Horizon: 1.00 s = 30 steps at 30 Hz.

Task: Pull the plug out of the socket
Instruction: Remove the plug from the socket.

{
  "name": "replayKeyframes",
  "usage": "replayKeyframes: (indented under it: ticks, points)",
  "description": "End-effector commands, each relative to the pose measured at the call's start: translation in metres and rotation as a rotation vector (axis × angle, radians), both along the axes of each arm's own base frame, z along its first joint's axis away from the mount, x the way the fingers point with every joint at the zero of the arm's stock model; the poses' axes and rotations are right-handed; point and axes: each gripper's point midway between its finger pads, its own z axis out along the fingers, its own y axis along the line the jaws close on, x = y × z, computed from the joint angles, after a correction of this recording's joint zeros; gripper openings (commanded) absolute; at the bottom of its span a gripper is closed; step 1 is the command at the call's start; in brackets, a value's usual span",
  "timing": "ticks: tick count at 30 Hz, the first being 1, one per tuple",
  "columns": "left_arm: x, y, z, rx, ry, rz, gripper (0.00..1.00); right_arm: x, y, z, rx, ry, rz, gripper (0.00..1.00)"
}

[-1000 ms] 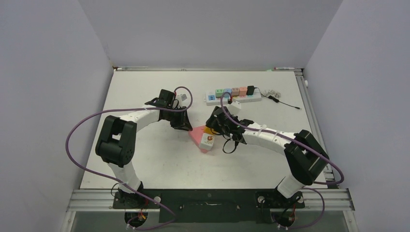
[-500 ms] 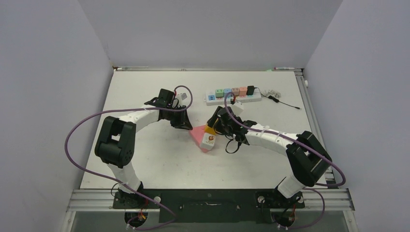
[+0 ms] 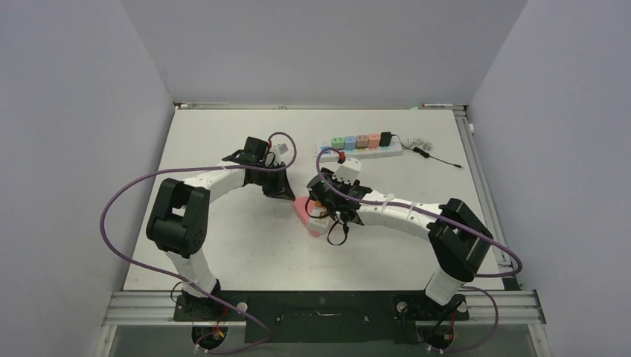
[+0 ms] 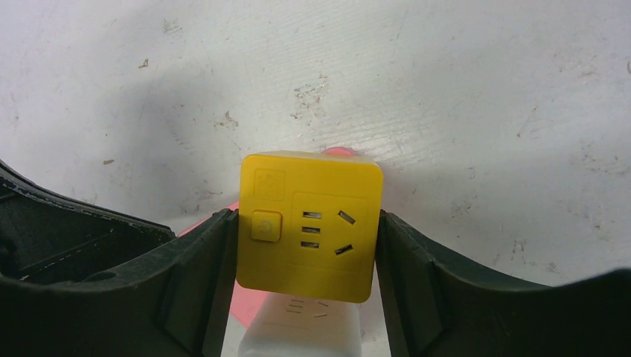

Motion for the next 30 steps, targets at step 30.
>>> replayKeyframes:
  ticks: [30]
  points:
    - [-0.002, 0.009, -0.018, 0.073, 0.017, 0.011, 0.00, 0.005, -0.019, -0.020, 0.285, 0.127, -0.005, 0.05]
